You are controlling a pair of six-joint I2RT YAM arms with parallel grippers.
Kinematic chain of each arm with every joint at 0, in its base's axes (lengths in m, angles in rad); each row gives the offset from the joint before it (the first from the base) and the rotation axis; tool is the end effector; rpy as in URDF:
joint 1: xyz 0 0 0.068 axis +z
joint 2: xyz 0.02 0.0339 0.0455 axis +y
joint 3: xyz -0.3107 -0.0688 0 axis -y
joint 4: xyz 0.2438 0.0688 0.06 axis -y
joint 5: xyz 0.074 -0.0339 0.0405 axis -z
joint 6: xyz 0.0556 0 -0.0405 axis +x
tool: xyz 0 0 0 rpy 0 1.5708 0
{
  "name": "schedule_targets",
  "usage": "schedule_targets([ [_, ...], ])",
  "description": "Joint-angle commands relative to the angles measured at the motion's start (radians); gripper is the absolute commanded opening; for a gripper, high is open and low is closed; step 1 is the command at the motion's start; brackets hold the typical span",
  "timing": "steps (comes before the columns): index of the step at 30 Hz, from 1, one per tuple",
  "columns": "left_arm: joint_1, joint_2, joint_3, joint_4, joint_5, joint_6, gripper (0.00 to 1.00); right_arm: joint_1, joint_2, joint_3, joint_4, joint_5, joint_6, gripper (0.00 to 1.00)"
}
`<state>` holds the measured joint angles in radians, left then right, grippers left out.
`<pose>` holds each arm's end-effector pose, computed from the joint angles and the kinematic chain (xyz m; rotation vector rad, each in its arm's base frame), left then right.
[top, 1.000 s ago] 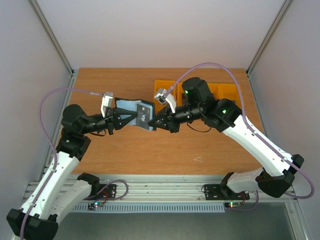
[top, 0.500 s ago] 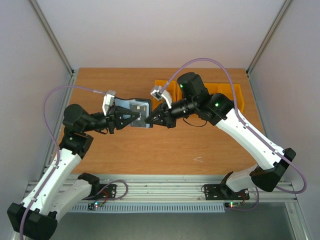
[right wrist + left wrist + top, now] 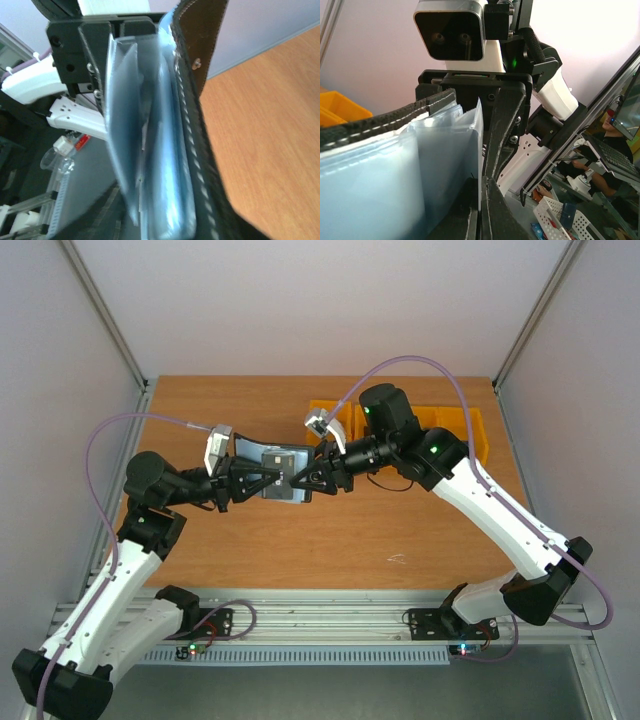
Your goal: Take the credit cards out of the card holder
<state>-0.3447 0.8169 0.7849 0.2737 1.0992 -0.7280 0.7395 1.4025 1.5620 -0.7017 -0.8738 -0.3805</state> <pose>0.1238 -0.0971 0.4159 0.7634 1.4955 -1.5593 0.1878 0.2290 0.4612 -1.5255 1.4292 1.1327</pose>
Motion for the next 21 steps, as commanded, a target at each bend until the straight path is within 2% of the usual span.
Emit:
schedule_targets([
  [1,-0.007,-0.014,-0.004,0.016,0.009,0.023,0.0,-0.005,-0.022,-0.035,0.076,-0.043,0.035,0.25],
  [5,-0.004,-0.025,0.009,-0.066,-0.003,0.064,0.0,-0.013,-0.046,-0.059,0.096,-0.063,0.037,0.03],
  [6,-0.004,-0.028,0.013,-0.091,-0.012,0.08,0.02,-0.018,-0.052,-0.061,0.091,-0.063,0.036,0.01],
  [7,-0.001,-0.031,0.016,-0.114,-0.019,0.09,0.11,-0.023,-0.055,-0.062,0.084,-0.066,0.033,0.01],
  [8,0.002,-0.035,0.02,-0.136,-0.021,0.106,0.15,-0.026,-0.059,-0.063,0.077,-0.069,0.031,0.01],
  [11,0.011,-0.043,0.029,-0.151,0.005,0.13,0.18,-0.034,-0.071,-0.063,0.064,-0.078,0.025,0.01],
  [16,0.015,-0.047,0.032,-0.172,0.014,0.125,0.17,-0.043,-0.08,-0.057,0.035,-0.08,0.01,0.01],
  [21,0.028,-0.052,0.034,-0.192,0.009,0.131,0.01,-0.05,-0.085,-0.051,0.024,-0.085,0.004,0.01],
])
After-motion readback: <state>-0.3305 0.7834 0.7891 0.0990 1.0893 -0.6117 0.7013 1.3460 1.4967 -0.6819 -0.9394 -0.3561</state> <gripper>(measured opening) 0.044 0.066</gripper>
